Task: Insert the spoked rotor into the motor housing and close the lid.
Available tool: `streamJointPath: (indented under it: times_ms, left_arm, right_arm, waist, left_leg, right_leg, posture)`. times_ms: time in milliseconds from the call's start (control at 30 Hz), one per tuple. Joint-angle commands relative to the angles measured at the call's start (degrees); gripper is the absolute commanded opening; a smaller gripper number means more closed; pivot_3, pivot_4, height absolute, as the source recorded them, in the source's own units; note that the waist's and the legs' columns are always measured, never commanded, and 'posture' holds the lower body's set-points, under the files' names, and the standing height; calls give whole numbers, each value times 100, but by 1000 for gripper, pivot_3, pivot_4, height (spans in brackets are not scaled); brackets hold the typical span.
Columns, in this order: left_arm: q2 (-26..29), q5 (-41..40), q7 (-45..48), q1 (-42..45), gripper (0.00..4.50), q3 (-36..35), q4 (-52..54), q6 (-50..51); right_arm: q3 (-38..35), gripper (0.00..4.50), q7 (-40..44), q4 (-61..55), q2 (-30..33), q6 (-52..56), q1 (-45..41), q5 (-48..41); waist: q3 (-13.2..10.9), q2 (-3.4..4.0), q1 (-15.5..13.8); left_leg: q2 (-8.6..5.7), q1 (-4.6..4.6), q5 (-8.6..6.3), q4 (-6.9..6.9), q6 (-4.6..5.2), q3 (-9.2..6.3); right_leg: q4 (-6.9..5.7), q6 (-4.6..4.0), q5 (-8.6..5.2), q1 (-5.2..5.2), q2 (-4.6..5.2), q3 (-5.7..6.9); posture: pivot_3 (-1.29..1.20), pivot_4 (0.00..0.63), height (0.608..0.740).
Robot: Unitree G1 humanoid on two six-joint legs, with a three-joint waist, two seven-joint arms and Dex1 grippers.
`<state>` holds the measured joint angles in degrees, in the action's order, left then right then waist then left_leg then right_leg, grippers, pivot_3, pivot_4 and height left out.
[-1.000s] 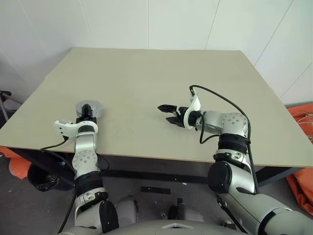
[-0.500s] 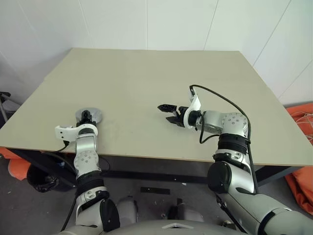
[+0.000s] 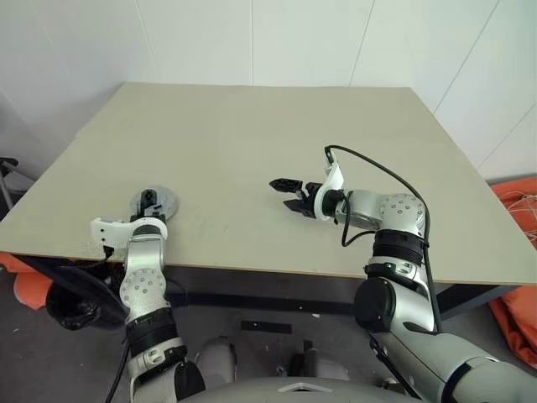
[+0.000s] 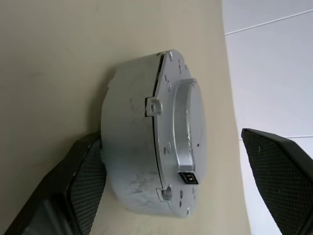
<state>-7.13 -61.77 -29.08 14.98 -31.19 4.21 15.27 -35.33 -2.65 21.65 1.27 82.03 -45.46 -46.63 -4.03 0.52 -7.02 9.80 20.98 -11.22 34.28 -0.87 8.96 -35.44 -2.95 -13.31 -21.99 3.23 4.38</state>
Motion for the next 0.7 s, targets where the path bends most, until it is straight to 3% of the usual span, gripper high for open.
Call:
streamJointPath:
  times_ms: [33, 300, 467, 500, 667, 700]
  left_arm:
    - [-172, -68, -371, -304, 4484, 163, 633, 179]
    - [-197, -1001, -1360, -880, 4484, 588, 1764, 813]
    - [353, -1213, -706, -592, 4484, 1364, 2193, 1298]
    - [424, -1197, -610, -555, 4074, 1433, 2202, 1323]
    - [1066, -528, 266, -337, 2574, 1835, 1970, 1517]
    - [1248, -273, 470, -326, 2218, 1905, 1866, 1515]
  right_arm:
    - [-40, 4236, 23, -197, -2, 39, -60, -100]
    - [-29, 4236, 48, -206, -17, 71, -38, -101]
    - [331, 4236, 265, -462, 61, -11, 30, -27]
    - [439, 4236, 314, -538, 80, -49, 58, 9]
    - [2435, 4236, 1214, -1661, 705, -1471, 800, 1041]
    - [2689, 4052, 1334, -1812, 804, -1786, 947, 1230]
  waist:
    - [0, 0, 5]
    - [2, -3, -26]
    - [3, -6, -43]
    - [4, -6, -35]
    - [10, -10, -15]
    - [10, -10, -13]
  left_leg:
    - [1, 0, 1, 0, -2, -1]
    - [-2, 3, 5, 5, -8, -6]
    - [-4, 6, 18, 6, -30, -11]
    - [-4, 7, 21, 6, -35, -11]
    - [-1, 6, 25, 5, -43, -17]
    - [-1, 7, 25, 4, -43, -18]
  right_leg:
    - [-1, 0, 0, 0, -1, 0]
    - [-2, 4, -1, 1, 0, 3]
    - [-2, 15, 4, 3, 1, 4]
    - [-1, 17, 5, 3, 1, 4]
    - [1, 24, 7, 3, -2, 5]
    - [1, 24, 7, 1, -2, 6]
  posture:
    - [0, 0, 740]
    - [0, 0, 740]
    - [0, 0, 740]
    - [0, 0, 740]
    - [0, 0, 740]
    - [0, 0, 740]
